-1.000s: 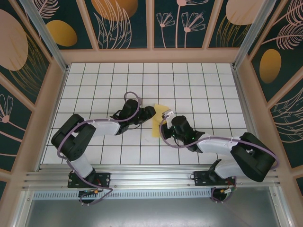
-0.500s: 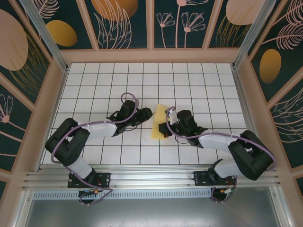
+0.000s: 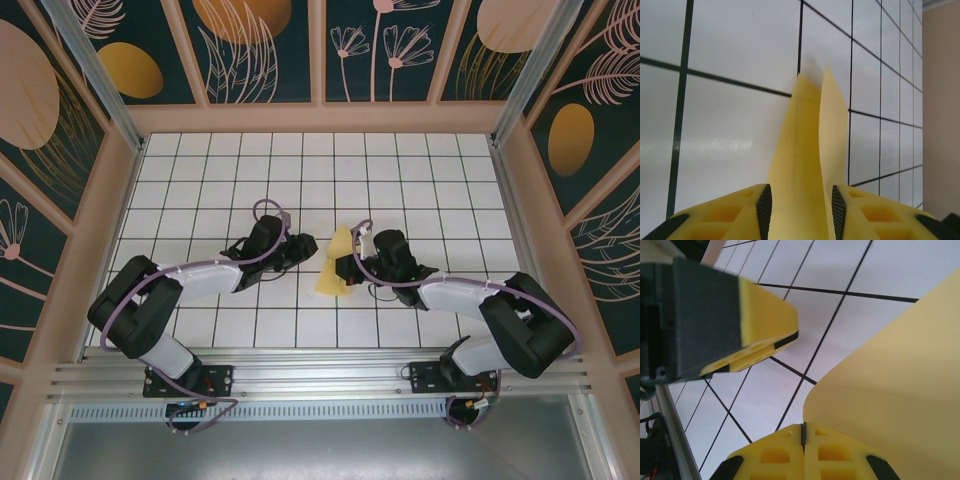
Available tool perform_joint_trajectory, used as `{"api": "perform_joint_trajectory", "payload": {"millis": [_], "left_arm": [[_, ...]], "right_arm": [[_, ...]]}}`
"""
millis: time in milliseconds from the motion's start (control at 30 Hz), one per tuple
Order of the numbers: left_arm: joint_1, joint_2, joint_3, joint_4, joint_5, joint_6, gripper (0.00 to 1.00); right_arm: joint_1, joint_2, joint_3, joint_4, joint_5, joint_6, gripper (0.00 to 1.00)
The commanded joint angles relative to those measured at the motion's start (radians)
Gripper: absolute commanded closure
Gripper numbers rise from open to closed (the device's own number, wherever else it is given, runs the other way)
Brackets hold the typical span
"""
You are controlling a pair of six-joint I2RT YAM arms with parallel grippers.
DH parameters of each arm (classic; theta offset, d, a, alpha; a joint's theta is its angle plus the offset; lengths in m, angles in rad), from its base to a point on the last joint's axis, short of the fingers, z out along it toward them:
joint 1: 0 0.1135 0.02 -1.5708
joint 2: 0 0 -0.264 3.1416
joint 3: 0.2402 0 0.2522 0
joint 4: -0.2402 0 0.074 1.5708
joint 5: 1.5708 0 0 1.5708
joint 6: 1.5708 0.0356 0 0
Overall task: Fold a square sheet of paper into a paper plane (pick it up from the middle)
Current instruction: Fold the triangle a second time at the center of the table.
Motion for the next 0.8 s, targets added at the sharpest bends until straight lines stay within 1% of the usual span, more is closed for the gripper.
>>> {"api": "perform_joint_trajectory", "payload": {"millis": [0,100,167,300,500,667,767], "left_arm": [[-0.003,0.015,-0.033,0.04,0.072,0.008,0.66],[-0.024,0.021,-0.059,0.048,0.081,0.001,0.71],[-0.038,0.032,-0.068,0.059,0.088,-0.003,0.72],[-0.067,0.078,-0.045,0.068,0.109,-0.002,0.79],[-0.112,0.125,0.01,0.05,0.117,0.0,0.79],[-0.125,0.13,0.034,0.045,0.105,-0.001,0.79],[-0.13,0.18,0.049,0.041,0.122,0.002,0.79]], "right_arm": [[-0.031,0.014,-0.028,0.01,-0.047,0.024,1.0],[-0.051,0.006,-0.048,0.018,-0.069,0.032,1.0],[-0.066,0.004,-0.053,0.005,-0.062,0.032,1.0],[-0.103,0.01,-0.065,-0.012,-0.069,0.038,1.0],[-0.112,0.02,-0.084,-0.005,-0.08,0.032,1.0],[-0.112,0.032,-0.081,-0.002,-0.089,0.028,1.0],[-0.111,0.033,-0.081,0.004,-0.098,0.031,1.0]]}}
